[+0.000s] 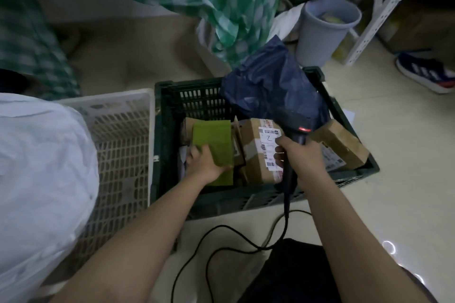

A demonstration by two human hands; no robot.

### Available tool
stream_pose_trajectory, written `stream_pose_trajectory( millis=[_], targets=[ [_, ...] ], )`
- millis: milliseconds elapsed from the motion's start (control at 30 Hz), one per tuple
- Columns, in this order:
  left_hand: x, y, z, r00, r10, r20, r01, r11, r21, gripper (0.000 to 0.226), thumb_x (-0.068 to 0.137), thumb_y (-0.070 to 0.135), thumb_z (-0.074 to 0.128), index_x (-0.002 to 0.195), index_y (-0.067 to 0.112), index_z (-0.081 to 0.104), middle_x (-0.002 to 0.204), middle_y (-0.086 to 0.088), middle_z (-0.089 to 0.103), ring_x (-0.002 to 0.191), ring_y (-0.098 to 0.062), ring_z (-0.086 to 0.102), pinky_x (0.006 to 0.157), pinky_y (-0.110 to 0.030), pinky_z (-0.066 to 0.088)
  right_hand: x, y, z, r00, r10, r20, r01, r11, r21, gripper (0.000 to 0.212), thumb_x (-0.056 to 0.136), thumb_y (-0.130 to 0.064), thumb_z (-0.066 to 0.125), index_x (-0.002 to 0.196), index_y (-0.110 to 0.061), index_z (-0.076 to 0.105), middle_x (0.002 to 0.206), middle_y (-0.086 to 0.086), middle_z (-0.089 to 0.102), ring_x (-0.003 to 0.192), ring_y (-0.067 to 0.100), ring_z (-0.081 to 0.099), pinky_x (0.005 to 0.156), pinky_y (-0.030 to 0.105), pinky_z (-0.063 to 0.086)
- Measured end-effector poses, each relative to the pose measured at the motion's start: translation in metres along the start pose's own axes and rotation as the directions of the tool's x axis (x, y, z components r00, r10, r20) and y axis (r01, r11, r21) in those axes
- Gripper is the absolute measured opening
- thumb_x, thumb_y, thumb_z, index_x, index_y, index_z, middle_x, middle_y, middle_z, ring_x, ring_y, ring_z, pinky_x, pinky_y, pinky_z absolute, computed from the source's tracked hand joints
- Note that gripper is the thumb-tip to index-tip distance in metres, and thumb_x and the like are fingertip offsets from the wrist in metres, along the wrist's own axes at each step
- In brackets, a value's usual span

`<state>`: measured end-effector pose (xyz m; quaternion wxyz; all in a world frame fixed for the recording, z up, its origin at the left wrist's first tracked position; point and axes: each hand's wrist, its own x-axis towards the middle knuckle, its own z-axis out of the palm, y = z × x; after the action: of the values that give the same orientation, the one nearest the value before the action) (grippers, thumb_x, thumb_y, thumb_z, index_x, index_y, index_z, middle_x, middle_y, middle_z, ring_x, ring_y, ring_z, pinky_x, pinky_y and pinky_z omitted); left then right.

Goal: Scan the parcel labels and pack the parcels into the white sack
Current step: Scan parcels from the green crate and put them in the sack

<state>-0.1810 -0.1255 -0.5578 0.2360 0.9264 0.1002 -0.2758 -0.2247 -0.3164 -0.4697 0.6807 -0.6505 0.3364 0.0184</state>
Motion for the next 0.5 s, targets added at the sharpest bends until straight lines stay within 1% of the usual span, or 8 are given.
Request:
stream_pose_trajectory(
  millis=[100, 167, 200, 233, 300, 367, 433, 500],
  targets=[
    [0.008, 0.008, 0.016, 0.997, -0.072, 0.032, 0.070, 0.995, 0.068, 0.122, 0.067, 0.070, 0.069, 0.150, 0.026, -0.008, 0.156, -0.014, -0.023, 0.145, -0.038, -0.009, 0.114, -0.057, 0.018, 0.002, 0.004, 0.001, 1.000, -0.008, 0.030, 0.009, 0.999, -0.050, 0.014, 0.088, -0.003, 0.062, 0.076, -0.008, 0.058, 0.069, 0.010, 0.060, 0.061, 0.020, 0.056, 0.053, 0.026, 0.049],
    [0.012, 0.011, 0.021, 0.992, -0.110, 0.057, 0.103, 0.988, 0.112, 0.133, 0.062, 0.072, 0.071, 0.148, 0.030, -0.020, 0.152, -0.016, -0.033, 0.144, -0.039, -0.015, 0.112, -0.062, 0.015, 0.005, 0.006, 0.003, 0.999, -0.004, 0.038, 0.006, 0.998, -0.055, 0.015, 0.087, -0.003, 0.063, 0.073, -0.009, 0.059, 0.068, 0.011, 0.059, 0.061, 0.020, 0.056, 0.056, 0.029, 0.048],
    [0.014, 0.012, 0.021, 0.990, -0.128, 0.061, 0.120, 0.986, 0.120, 0.135, 0.061, 0.072, 0.072, 0.147, 0.031, -0.023, 0.151, -0.017, -0.034, 0.144, -0.039, -0.014, 0.113, -0.062, 0.016, 0.007, 0.007, 0.004, 0.999, -0.007, 0.038, 0.009, 0.998, -0.055, 0.015, 0.087, -0.004, 0.063, 0.074, -0.009, 0.059, 0.069, 0.011, 0.059, 0.062, 0.020, 0.056, 0.057, 0.029, 0.048],
    [0.015, 0.012, 0.021, 0.988, -0.143, 0.060, 0.135, 0.983, 0.121, 0.136, 0.060, 0.071, 0.074, 0.147, 0.033, -0.024, 0.152, -0.017, -0.031, 0.144, -0.039, -0.010, 0.113, -0.061, 0.019, 0.010, 0.008, 0.005, 0.999, -0.011, 0.037, 0.013, 0.999, -0.053, 0.013, 0.087, -0.004, 0.064, 0.075, -0.010, 0.059, 0.071, 0.012, 0.060, 0.063, 0.020, 0.057, 0.058, 0.030, 0.049],
    [0.015, 0.011, 0.017, 0.986, -0.159, 0.051, 0.154, 0.983, 0.096, 0.135, 0.062, 0.069, 0.075, 0.146, 0.033, -0.025, 0.154, -0.017, -0.019, 0.143, -0.038, 0.000, 0.112, -0.054, 0.024, 0.012, 0.008, 0.007, 0.999, -0.018, 0.048, 0.020, 0.999, -0.046, 0.011, 0.087, -0.006, 0.065, 0.078, -0.011, 0.060, 0.074, 0.012, 0.061, 0.066, 0.020, 0.059, 0.059, 0.029, 0.051],
    [0.012, 0.008, 0.005, 0.989, -0.141, 0.046, 0.140, 0.990, 0.021, 0.133, 0.065, 0.069, 0.073, 0.146, 0.032, -0.025, 0.153, -0.016, -0.008, 0.141, -0.037, 0.006, 0.111, -0.050, 0.025, 0.013, 0.007, 0.011, 0.998, -0.023, 0.065, 0.025, 1.000, -0.018, 0.006, 0.087, -0.006, 0.064, 0.083, -0.009, 0.061, 0.073, 0.011, 0.061, 0.065, 0.019, 0.058, 0.060, 0.029, 0.051],
    [0.007, 0.003, -0.012, 0.997, -0.078, 0.029, 0.080, 0.994, -0.069, 0.131, 0.066, 0.069, 0.071, 0.146, 0.032, -0.025, 0.154, -0.014, -0.007, 0.142, -0.037, 0.005, 0.113, -0.050, 0.022, 0.011, 0.006, 0.017, 0.997, -0.028, 0.070, 0.027, 1.000, 0.013, 0.005, 0.087, -0.007, 0.065, 0.090, -0.006, 0.061, 0.072, 0.010, 0.061, 0.066, 0.020, 0.059, 0.063, 0.032, 0.052],
    [-0.004, -0.004, -0.034, 1.000, 0.014, -0.025, -0.017, 0.990, -0.142, 0.126, 0.068, 0.066, 0.072, 0.147, 0.035, -0.021, 0.156, -0.011, -0.008, 0.143, -0.037, 0.004, 0.115, -0.049, 0.020, 0.007, 0.008, 0.024, 0.997, -0.048, 0.061, 0.047, 0.999, 0.017, 0.011, 0.084, -0.015, 0.069, 0.090, -0.009, 0.062, 0.075, 0.010, 0.065, 0.073, 0.025, 0.064, 0.074, 0.040, 0.054]
  ],
)
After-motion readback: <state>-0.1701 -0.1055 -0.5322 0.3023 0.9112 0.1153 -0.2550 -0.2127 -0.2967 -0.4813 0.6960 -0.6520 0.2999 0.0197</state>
